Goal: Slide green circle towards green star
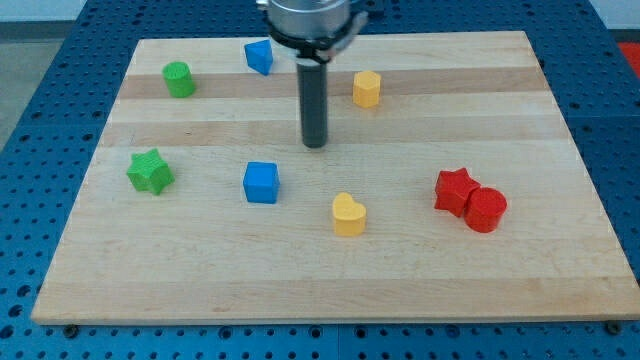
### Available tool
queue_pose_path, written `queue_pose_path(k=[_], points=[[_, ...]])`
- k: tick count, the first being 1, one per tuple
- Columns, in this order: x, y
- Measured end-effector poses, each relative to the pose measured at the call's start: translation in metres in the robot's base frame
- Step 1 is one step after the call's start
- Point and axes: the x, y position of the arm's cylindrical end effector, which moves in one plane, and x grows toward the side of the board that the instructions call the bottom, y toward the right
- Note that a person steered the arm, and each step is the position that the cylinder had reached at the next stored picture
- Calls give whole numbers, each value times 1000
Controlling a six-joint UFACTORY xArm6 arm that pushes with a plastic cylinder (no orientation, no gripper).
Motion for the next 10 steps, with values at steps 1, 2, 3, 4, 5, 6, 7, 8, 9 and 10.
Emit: queue_pose_path(k=[1,2,3,4,5,6,7,8,9,10], points=[[-15,-33],[-15,-42],[-15,-45],[-16,-45],[-16,-45],[-16,-48],[-15,-66],[-15,-70],[-17,-70],[-39,-71]])
